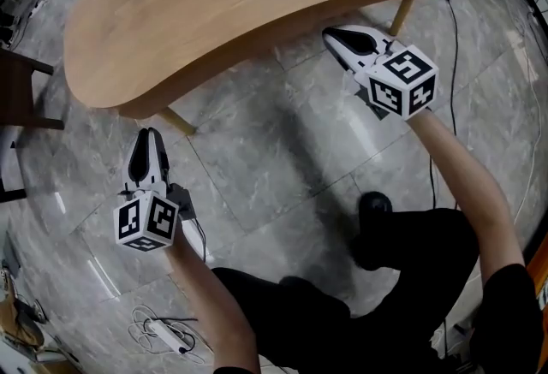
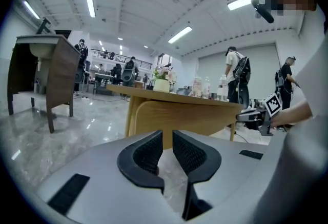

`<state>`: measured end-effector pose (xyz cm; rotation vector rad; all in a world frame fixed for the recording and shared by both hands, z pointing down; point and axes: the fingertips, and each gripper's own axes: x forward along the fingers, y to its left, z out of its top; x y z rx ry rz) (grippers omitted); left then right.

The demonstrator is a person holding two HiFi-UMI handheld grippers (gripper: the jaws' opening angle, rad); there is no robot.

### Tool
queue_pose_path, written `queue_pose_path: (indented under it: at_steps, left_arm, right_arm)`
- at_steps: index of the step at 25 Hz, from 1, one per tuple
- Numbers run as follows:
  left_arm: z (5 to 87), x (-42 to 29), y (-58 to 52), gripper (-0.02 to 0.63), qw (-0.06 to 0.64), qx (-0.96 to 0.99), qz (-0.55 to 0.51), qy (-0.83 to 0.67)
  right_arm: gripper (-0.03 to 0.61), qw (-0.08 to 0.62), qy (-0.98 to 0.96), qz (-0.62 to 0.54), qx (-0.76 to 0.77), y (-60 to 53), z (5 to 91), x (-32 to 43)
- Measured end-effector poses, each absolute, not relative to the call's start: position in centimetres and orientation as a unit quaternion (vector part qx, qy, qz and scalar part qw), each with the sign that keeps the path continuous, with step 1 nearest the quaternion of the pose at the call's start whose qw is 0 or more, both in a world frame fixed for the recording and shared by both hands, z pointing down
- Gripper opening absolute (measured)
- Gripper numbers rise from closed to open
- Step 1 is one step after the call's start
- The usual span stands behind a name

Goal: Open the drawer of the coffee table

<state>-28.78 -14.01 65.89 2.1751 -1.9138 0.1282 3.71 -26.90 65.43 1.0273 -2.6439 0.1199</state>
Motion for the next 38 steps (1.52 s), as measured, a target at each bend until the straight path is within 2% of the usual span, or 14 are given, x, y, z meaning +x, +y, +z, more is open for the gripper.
queue_pose_path:
  at_steps: [4,9,14,19,22,38]
  left_arm:
    - [66.2,-30.1,-14.1,0.083,0.106,0.745,0.054,-0.657]
    - [66.3,-31.2,-14.7,0.151,0.103,0.746,0.047,-0.656]
    - [66.8,-31.5,-15.6,0.257,0.099,0.750,0.060,-0.651]
    - [67.5,-30.7,-16.8,0.355,0.101,0.755,0.073,-0.644]
    - [67.4,-30.5,-17.3,0.393,0.098,0.753,0.070,-0.647]
    - [67.0,-29.6,-17.8,0.396,0.086,0.761,0.073,-0.638]
  right_arm:
    - [0.015,0.148,-0.915,0.041,0.372,-27.6,66.0,4.0]
    - [0.109,0.140,-0.913,0.062,0.378,-29.1,66.7,3.5]
    - [0.221,0.154,-0.912,0.056,0.376,-29.3,68.1,2.0]
    - [0.246,0.147,-0.911,0.056,0.381,-30.1,68.0,1.3]
    - [0.251,0.145,-0.912,0.058,0.379,-30.4,68.0,1.0]
    - [0.255,0.145,-0.913,0.048,0.378,-30.5,67.9,0.4]
